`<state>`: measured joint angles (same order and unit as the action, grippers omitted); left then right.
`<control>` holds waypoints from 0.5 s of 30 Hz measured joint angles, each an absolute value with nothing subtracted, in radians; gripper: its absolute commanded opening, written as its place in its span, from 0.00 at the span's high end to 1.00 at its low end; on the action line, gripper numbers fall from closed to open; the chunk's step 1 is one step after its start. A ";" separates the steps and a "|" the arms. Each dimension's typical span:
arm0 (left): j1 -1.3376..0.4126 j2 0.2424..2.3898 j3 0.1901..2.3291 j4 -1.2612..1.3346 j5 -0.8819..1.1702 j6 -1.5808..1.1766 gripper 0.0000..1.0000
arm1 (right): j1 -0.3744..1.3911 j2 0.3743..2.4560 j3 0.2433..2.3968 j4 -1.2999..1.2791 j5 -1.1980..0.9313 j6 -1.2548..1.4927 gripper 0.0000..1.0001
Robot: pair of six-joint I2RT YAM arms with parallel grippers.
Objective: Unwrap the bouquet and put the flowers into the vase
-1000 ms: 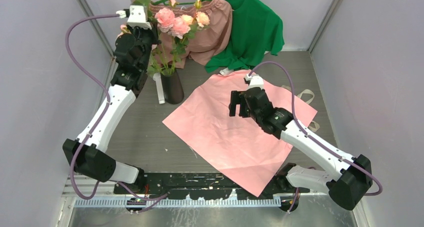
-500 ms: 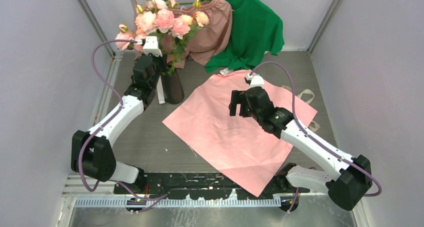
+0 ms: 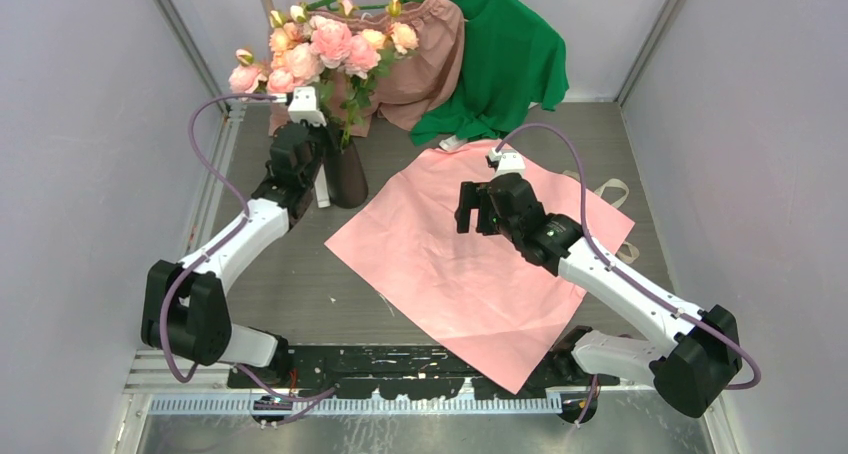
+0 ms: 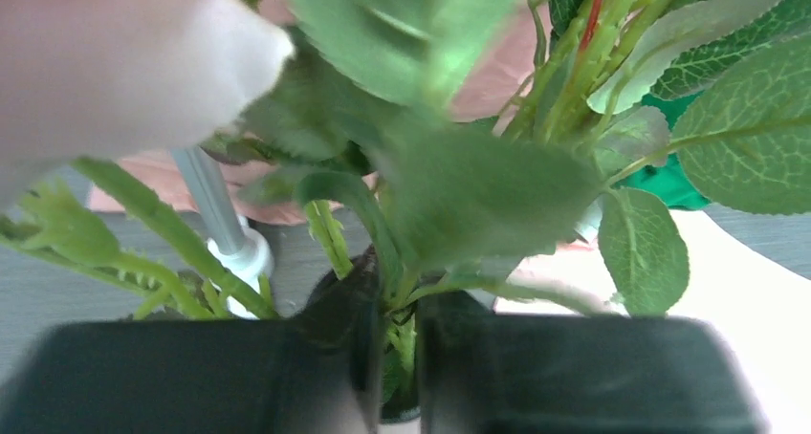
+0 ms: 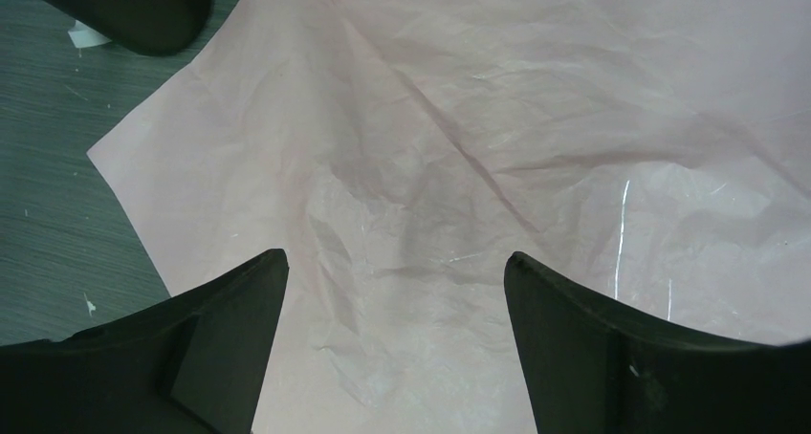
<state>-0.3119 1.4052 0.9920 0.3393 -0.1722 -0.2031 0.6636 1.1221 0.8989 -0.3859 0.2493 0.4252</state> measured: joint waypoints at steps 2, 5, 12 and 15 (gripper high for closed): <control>-0.312 1.397 0.992 0.322 -0.159 -0.208 0.28 | 0.664 1.122 0.899 -0.382 0.248 0.426 0.12; -0.313 1.373 0.992 0.266 -0.125 -0.241 0.12 | 0.664 1.122 0.899 -0.380 0.241 0.430 0.12; -0.314 1.308 1.016 0.081 -0.070 -0.286 0.05 | 0.664 1.124 0.888 -0.368 0.229 0.444 0.12; -0.314 1.285 1.032 0.006 -0.035 -0.301 0.06 | 0.664 1.132 0.888 -0.364 0.223 0.449 0.13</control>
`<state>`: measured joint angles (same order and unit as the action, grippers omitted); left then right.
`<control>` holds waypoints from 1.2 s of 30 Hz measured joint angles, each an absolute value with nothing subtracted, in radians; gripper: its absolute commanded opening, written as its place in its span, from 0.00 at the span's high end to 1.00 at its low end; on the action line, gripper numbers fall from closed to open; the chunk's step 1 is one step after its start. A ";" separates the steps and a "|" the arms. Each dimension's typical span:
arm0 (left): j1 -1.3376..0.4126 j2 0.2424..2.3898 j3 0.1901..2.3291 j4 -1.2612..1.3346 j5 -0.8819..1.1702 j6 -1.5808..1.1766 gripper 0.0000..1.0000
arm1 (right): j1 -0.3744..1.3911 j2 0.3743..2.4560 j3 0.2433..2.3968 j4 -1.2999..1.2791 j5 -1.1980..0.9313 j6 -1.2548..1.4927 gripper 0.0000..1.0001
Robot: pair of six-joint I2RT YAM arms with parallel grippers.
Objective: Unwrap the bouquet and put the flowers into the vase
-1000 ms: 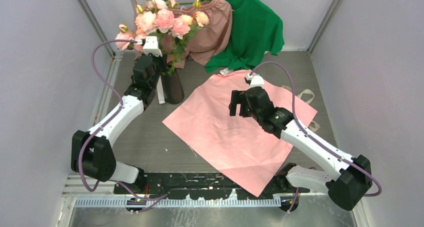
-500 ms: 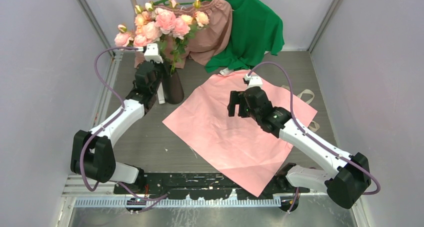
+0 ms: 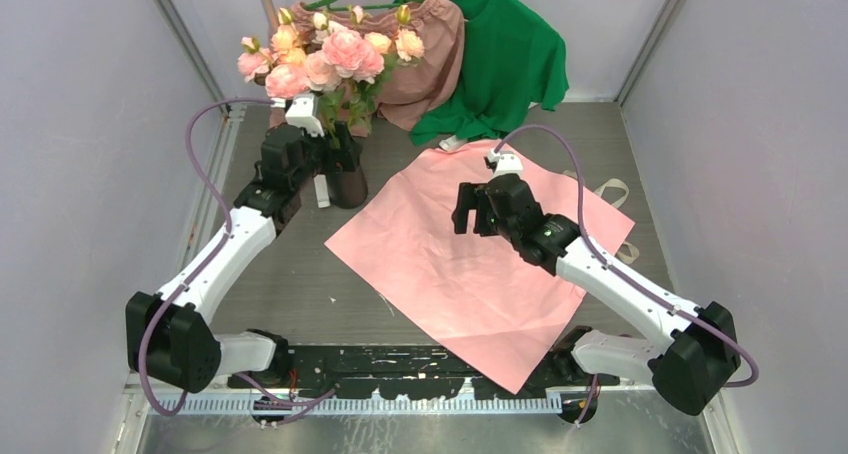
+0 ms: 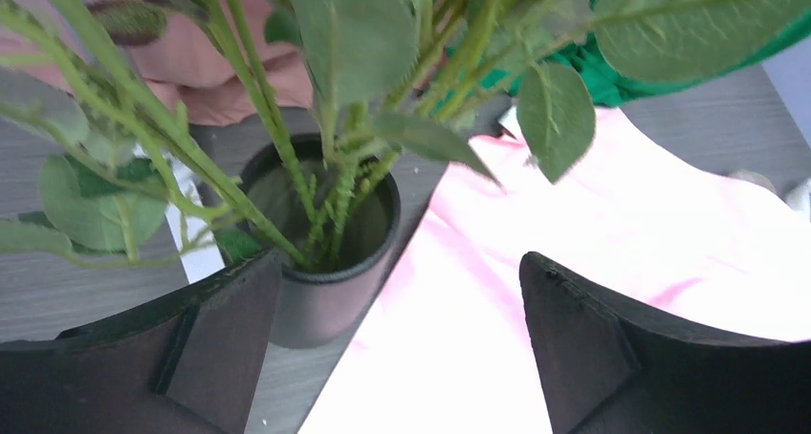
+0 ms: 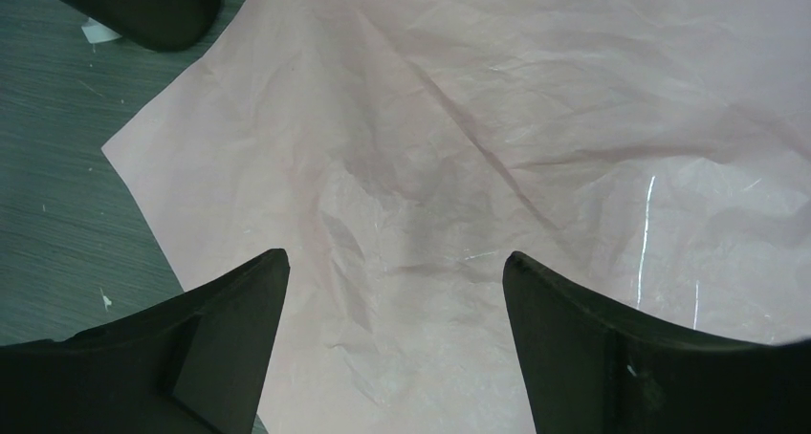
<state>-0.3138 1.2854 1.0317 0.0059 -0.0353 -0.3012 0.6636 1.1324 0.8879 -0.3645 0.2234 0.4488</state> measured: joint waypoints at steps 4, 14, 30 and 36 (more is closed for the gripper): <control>-0.314 1.249 1.032 -0.079 0.014 -0.326 0.06 | 0.664 1.142 0.887 -0.360 0.218 0.452 0.13; -0.314 1.230 1.038 -0.175 0.190 -0.341 0.06 | 0.664 1.172 0.881 -0.351 0.199 0.467 0.13; -0.433 1.230 1.043 -0.178 0.570 -0.286 0.12 | 0.664 1.177 0.863 -0.342 0.196 0.478 0.12; -0.561 1.275 0.991 -0.139 0.553 -0.309 0.06 | 0.664 1.177 0.853 -0.341 0.201 0.483 0.01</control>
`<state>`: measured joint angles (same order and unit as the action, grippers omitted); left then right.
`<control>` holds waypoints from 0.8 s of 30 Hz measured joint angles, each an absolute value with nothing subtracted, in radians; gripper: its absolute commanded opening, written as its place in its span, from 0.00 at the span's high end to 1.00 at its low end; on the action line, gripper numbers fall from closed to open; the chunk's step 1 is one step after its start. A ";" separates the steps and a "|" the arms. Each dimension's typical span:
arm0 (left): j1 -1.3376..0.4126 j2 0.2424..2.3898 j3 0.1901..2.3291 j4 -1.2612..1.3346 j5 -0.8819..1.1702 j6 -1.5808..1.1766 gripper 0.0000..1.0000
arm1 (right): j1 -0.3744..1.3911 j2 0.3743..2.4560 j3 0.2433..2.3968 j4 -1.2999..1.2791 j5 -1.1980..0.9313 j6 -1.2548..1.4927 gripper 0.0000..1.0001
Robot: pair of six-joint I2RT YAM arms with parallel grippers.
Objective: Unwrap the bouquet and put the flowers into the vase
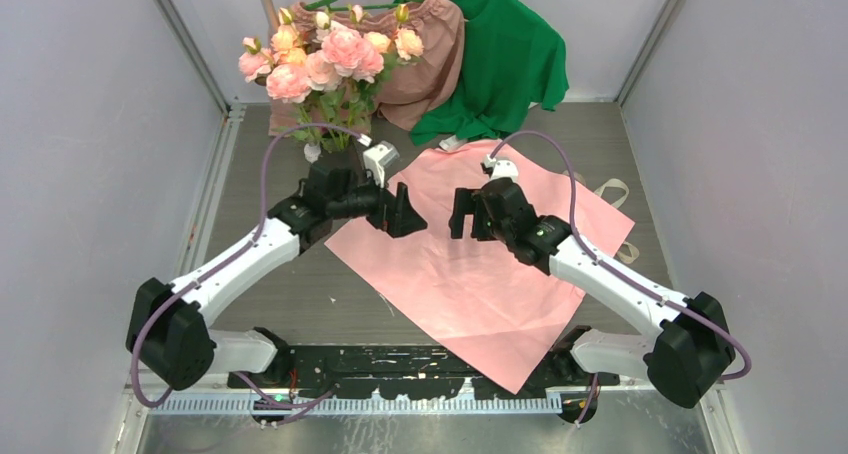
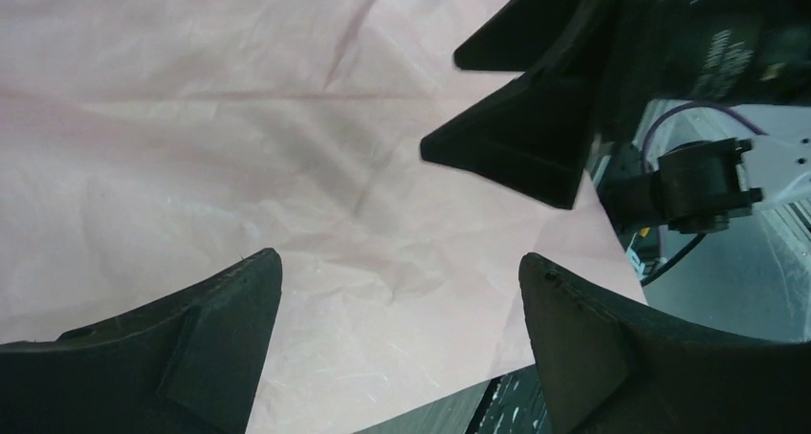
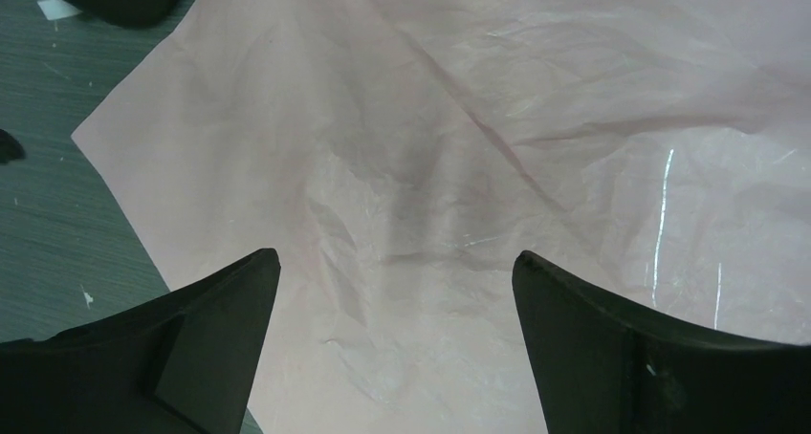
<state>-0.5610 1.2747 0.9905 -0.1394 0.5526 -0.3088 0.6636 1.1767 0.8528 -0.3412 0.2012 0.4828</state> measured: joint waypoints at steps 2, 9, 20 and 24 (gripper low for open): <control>-0.582 1.297 0.956 -0.120 0.516 -0.323 0.05 | 0.664 1.176 0.852 -0.347 0.226 0.490 0.00; -0.631 1.386 0.860 -0.095 0.331 -0.410 0.06 | 0.662 1.098 0.814 -0.391 0.390 0.508 0.00; -0.706 1.464 0.861 -0.038 0.213 -0.448 0.08 | 0.626 1.053 0.775 -0.399 0.467 0.522 0.00; -0.720 1.471 0.862 -0.021 0.205 -0.450 0.11 | 0.624 1.053 0.773 -0.400 0.467 0.523 0.00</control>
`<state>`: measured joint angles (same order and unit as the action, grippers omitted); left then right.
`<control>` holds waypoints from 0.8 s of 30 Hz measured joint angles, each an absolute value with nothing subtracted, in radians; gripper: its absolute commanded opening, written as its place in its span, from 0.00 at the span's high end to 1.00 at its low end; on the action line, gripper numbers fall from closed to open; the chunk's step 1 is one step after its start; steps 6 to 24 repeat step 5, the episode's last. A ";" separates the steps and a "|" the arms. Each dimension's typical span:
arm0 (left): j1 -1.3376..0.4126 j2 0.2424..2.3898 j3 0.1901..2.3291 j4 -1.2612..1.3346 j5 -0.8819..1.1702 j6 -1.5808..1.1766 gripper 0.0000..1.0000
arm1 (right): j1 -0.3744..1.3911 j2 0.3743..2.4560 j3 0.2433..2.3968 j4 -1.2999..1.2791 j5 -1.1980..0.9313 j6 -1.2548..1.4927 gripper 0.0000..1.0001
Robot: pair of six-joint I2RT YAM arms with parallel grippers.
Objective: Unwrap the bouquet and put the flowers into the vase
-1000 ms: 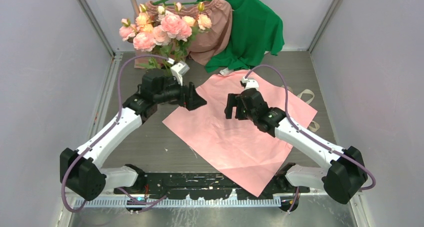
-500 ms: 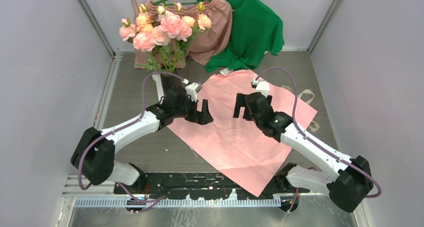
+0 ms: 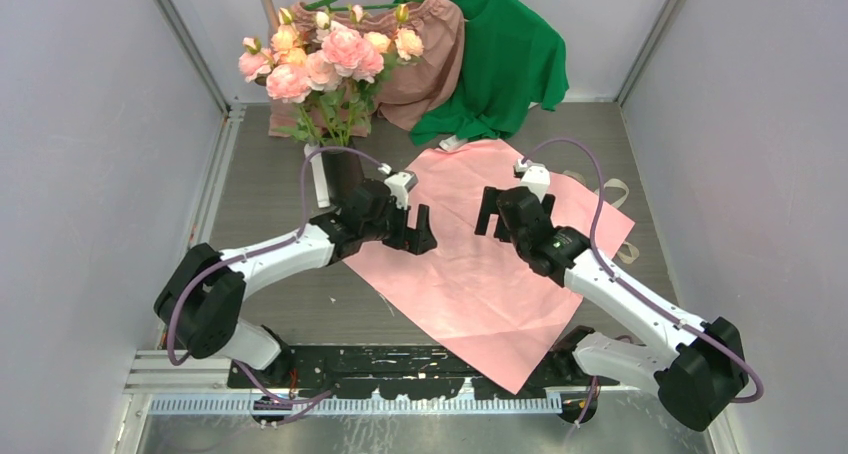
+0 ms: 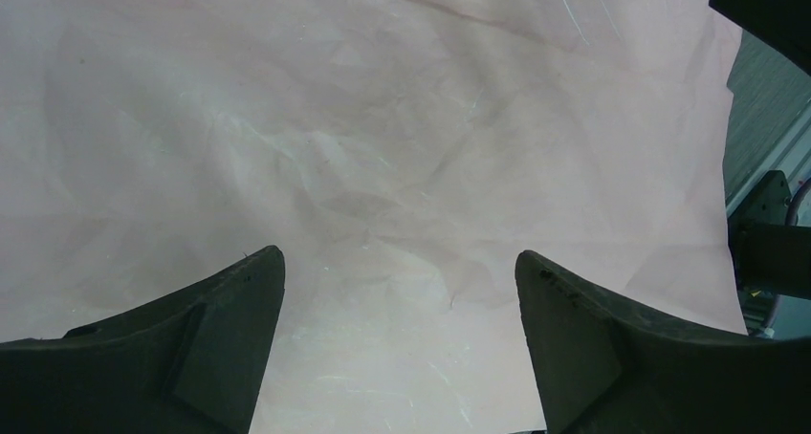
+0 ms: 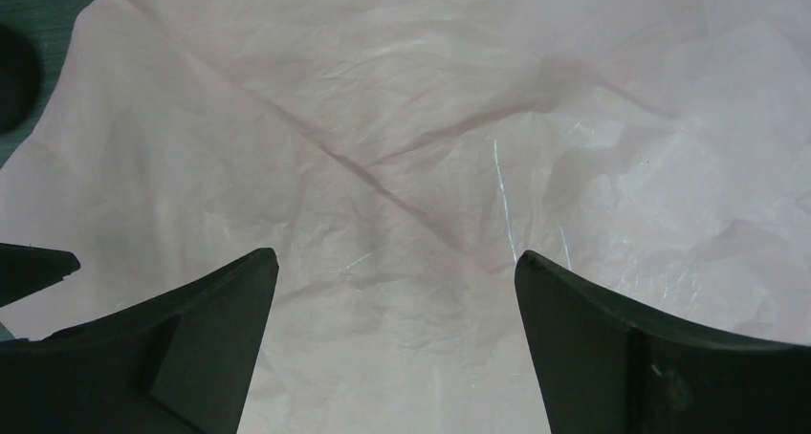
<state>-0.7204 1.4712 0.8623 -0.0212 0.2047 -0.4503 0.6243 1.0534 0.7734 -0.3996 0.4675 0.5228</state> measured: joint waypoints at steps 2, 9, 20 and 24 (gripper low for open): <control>-0.725 1.478 0.863 -0.015 0.201 -0.450 0.11 | 0.624 1.053 0.773 -0.400 0.467 0.523 0.00; -0.736 1.489 0.863 -0.011 0.195 -0.448 0.11 | 0.619 1.053 0.773 -0.400 0.466 0.523 0.00; -0.736 1.489 0.863 -0.011 0.195 -0.448 0.11 | 0.619 1.053 0.773 -0.400 0.466 0.523 0.00; -0.736 1.489 0.863 -0.011 0.195 -0.448 0.11 | 0.619 1.053 0.773 -0.400 0.466 0.523 0.00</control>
